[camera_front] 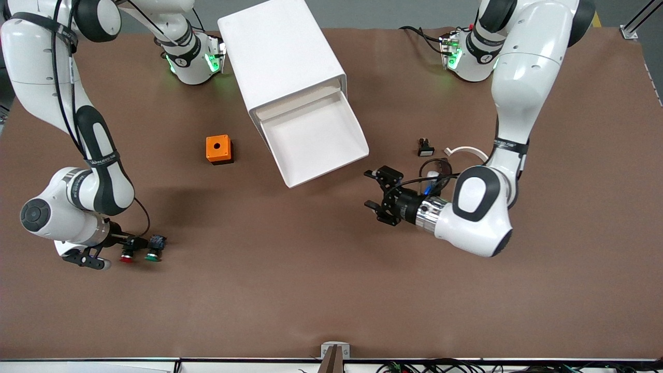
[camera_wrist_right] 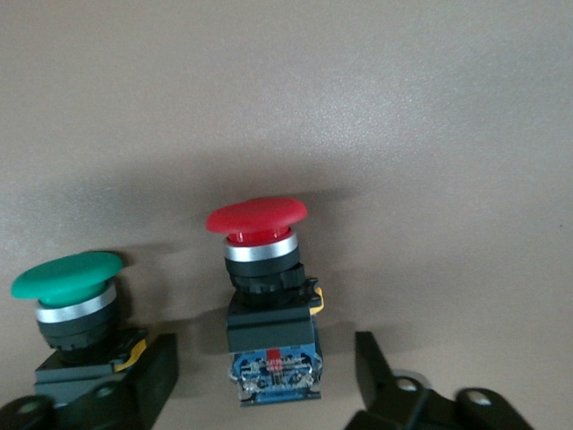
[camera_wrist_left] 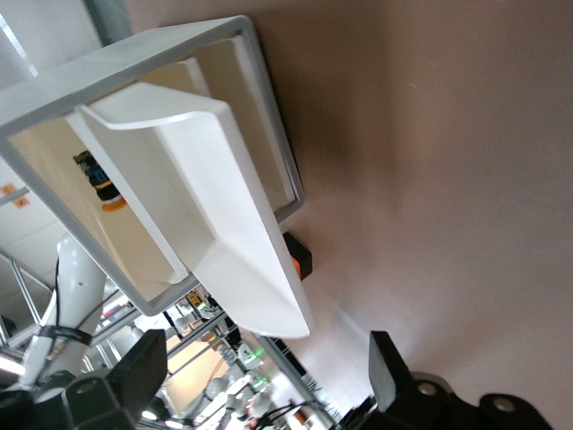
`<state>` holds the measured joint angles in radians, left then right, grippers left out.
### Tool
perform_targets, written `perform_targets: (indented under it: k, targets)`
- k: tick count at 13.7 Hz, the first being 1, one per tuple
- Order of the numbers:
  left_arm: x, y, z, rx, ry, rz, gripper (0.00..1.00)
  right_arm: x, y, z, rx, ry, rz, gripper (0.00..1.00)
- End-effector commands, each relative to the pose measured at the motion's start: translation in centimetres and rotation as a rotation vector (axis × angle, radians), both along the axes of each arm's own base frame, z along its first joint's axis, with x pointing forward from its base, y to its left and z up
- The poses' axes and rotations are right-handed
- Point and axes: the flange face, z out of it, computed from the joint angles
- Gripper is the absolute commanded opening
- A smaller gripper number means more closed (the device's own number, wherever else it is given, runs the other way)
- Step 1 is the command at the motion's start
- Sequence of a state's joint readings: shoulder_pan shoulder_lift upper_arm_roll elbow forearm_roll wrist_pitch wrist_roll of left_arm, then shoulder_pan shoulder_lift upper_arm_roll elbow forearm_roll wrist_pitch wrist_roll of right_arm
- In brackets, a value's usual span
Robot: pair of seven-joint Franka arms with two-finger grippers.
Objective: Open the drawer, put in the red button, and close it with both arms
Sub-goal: 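Grasp the red push button with the right gripper while the left gripper withdraws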
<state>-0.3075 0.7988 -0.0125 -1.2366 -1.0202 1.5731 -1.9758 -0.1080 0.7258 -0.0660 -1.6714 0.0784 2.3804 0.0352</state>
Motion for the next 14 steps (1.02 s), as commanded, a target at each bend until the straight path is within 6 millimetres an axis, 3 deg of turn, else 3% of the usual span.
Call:
perform_targets:
  k: [1,2,3,6,8,11,14]
  targets:
    - [1.5,4.5,2.0,-0.076,-0.115,-0.019,0.99,0.0,0.2,-0.1,0.001,0.0,-0.005,0.23]
    - [1.9,6.7,2.2,-0.077,-0.146,-0.038,0.99,0.1,0.2,0.0,0.001,-0.003,-0.004,0.09]
    - [1.8,8.2,1.8,-0.047,-0.172,-0.095,0.99,0.0,0.1,0.0,0.0,-0.003,-0.004,0.03]
    - [2.7,15.2,1.8,0.005,-0.306,-0.203,0.99,0.5,0.5,1.1,0.001,-0.012,0.0,0.0]
    - [3.2,19.2,1.5,0.049,-0.429,-0.323,0.99,0.6,1.3,3.6,0.012,0.014,0.004,0.0]
    - [3.9,23.5,2.9,0.049,-0.69,-0.633,0.99,0.0,2.7,12.3,0.04,0.057,-0.053,0.0]
    - [4.6,27.8,3.1,0.086,-0.77,-0.702,1.0,-1.9,8.2,21.5,0.047,0.095,-0.148,0.0]
